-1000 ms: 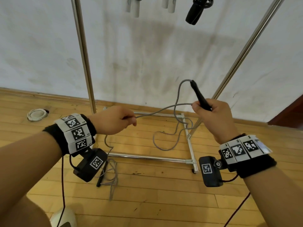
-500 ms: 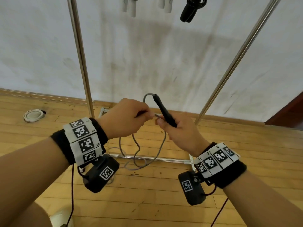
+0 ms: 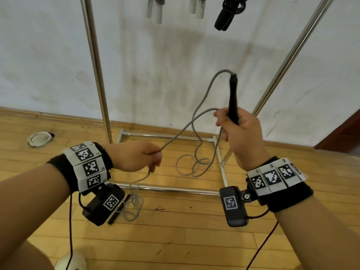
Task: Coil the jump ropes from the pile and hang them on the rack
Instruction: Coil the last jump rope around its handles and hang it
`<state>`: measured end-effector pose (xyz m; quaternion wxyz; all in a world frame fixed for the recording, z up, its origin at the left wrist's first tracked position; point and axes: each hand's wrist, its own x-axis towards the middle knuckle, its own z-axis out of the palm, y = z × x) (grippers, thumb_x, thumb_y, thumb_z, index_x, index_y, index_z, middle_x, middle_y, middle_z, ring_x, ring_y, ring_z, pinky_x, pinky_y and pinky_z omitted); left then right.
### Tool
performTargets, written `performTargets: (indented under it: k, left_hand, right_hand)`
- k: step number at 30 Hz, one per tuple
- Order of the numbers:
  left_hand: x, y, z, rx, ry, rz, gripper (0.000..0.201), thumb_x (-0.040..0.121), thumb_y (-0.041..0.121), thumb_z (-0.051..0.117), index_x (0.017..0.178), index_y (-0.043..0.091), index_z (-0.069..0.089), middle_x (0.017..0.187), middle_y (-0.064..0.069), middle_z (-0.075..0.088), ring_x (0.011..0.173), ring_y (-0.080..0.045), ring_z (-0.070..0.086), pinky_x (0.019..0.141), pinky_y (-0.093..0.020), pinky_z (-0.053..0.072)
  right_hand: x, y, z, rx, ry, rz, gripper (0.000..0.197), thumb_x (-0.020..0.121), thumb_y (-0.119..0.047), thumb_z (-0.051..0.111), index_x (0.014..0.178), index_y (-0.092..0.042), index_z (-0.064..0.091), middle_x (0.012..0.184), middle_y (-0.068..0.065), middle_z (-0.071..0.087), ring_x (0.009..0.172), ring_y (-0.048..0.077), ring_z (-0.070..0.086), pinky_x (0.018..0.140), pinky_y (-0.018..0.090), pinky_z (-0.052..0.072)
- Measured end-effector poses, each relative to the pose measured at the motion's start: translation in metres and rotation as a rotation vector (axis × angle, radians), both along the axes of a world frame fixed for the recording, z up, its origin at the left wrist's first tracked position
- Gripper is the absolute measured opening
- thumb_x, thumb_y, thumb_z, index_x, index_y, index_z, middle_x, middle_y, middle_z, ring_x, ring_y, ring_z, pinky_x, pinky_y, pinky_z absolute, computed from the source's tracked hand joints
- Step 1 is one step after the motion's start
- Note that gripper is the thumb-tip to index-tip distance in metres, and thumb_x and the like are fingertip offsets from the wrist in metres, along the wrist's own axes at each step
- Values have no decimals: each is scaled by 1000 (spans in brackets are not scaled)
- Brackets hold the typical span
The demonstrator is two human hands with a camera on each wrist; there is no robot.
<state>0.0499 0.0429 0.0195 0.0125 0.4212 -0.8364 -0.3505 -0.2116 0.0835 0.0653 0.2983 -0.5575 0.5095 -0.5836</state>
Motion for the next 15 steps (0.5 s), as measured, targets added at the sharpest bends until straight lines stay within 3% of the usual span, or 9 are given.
performTargets:
  k: [5,7,9,11,13,15]
  left_hand:
    - [2,-4,6,-59,110,88,31,105,32,37,89,24,63,75,2,71,75,-3,71,78,-32,54]
    - [1,-4,10,-128,136,124,29,104,35,40,89,29,64,68,3,68,66,-5,69,72,-31,56]
    - [-2,-2,12,-194,157,163,28,102,40,42,89,33,66,60,7,61,56,-6,62,60,-24,55]
    - [-7,0,15,-255,173,164,29,101,42,43,91,32,69,52,12,54,46,-3,52,49,-16,44]
    - [-13,4,18,-307,171,124,30,101,41,44,92,30,70,50,19,54,45,-2,48,49,-13,39]
    - [-20,9,20,-335,186,80,30,101,41,44,93,28,70,53,23,55,46,-2,48,50,-13,39]
  right_hand:
    - [-26,-4,-1,29,23,-93,7,91,-20,68,86,-21,73,73,3,64,50,10,45,50,22,41]
    - [-35,-5,-8,74,119,-133,15,89,-16,69,92,-28,75,72,-7,64,52,8,48,52,20,43]
    - [-40,-5,-14,108,178,-160,31,85,-8,67,98,-36,74,83,-15,67,57,3,53,55,17,44]
    - [-39,-3,-18,117,213,-155,38,83,-5,67,103,-37,72,96,-15,68,66,-4,58,58,13,45]
    - [-33,0,-22,115,271,-111,32,84,-12,71,106,-34,72,100,-13,68,67,-5,59,56,13,43]
    - [-22,4,-26,126,354,-37,23,86,-22,73,106,-33,71,93,-9,67,58,-4,56,51,11,39]
